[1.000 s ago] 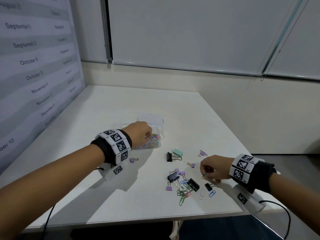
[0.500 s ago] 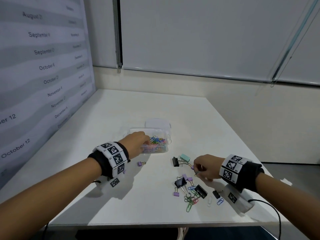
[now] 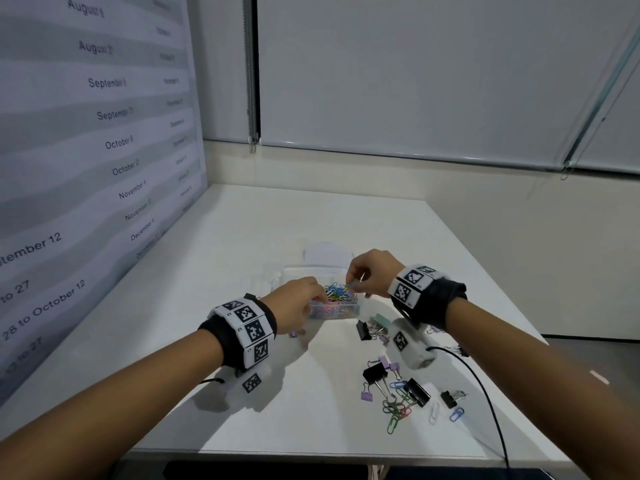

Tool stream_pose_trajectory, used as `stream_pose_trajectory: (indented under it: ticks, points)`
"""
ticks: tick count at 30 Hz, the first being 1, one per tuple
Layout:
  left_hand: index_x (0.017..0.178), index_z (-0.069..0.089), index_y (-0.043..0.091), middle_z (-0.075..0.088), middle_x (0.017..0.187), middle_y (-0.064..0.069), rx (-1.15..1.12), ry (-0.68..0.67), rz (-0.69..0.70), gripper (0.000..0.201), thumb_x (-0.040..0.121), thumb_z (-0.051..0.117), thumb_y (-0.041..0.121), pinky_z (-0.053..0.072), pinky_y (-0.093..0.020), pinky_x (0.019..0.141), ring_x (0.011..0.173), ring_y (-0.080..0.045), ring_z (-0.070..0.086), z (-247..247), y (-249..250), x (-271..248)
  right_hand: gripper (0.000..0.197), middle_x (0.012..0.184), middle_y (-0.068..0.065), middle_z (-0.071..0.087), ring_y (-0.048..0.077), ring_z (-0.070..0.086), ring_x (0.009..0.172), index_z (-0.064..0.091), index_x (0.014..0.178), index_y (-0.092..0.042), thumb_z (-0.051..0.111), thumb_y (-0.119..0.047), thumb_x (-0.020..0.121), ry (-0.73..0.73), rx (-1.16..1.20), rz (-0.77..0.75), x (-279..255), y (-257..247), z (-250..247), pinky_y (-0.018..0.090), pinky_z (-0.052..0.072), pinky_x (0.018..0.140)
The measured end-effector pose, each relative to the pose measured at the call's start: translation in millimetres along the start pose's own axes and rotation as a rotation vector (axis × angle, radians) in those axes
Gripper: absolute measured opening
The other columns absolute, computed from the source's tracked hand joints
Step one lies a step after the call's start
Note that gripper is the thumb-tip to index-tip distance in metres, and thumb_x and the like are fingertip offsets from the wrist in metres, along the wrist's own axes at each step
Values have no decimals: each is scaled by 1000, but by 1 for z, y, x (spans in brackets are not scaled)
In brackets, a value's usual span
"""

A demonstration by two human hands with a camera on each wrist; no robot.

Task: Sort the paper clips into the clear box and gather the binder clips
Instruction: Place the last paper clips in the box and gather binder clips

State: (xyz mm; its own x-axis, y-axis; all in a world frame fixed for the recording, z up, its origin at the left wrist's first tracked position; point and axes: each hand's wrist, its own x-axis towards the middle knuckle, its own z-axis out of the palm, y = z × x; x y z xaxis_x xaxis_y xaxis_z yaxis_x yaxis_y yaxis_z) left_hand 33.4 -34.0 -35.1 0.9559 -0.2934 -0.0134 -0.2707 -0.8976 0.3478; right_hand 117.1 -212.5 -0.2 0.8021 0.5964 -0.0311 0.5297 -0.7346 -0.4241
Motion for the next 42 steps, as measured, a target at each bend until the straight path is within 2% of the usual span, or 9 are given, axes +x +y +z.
stream_pose_trajectory:
  ticks: [2,8,13,16,22,24,29,37,42]
  points:
    - [124,55,12,50,121,-6,-15,1,2,37,91,41,2,37,-13,70,108,-22,53,2,5,0,6,82,-3,69,-4,55,55,72,84,-16,71,-16,78,10,-52,-12,4,0,3,9,41,57]
    - [121,55,11,53,118,-8,-14,58,95,32,90,49,9,36,-22,85,107,-22,52,5,29,-4,21,111,1,65,12,54,81,68,107,-17,61,-24,88,61,-70,16,-18,14,0,22,39,77]
    - [112,59,11,60,109,-5,-50,10,226,25,87,52,10,30,-15,75,96,-16,51,7,58,-1,16,99,0,64,16,60,80,68,99,-17,64,-18,84,-25,-114,27,-70,34,-1,21,43,73]
    - [111,60,13,63,106,-5,-14,-144,256,24,88,57,19,38,-25,76,86,-14,49,16,73,2,15,91,-9,62,15,63,83,68,95,-20,67,-28,82,-167,-157,8,-101,42,5,13,42,66]
    - [122,56,15,52,118,-11,160,-362,299,50,76,75,18,34,-26,77,107,-25,49,31,86,9,47,93,-22,51,10,59,93,64,104,-30,82,-38,62,-378,-161,12,-129,51,13,10,44,68]
    - [123,56,14,52,119,-10,187,-367,295,50,76,75,17,34,-26,76,107,-25,50,31,89,12,46,90,-24,46,11,59,93,63,107,-29,81,-32,65,-371,-191,-12,-129,55,18,6,38,63]
    - [115,59,9,58,116,-10,154,-367,282,41,78,73,17,34,-24,73,104,-25,54,32,90,17,40,95,-14,51,13,60,94,63,106,-25,76,-30,69,-339,-214,-10,-122,58,18,16,44,71]
    - [101,58,10,59,111,-5,108,-273,167,39,76,74,35,38,-26,73,99,-23,55,23,60,8,31,91,-10,58,11,57,76,64,104,-24,74,-29,75,-108,-159,189,-106,91,-7,13,43,63]
    - [88,60,10,54,87,-7,227,-267,60,41,75,69,48,37,-30,65,79,-23,50,16,38,12,33,94,-10,56,-4,47,65,63,105,-25,73,-29,74,-106,-216,225,-109,104,-4,8,35,58]
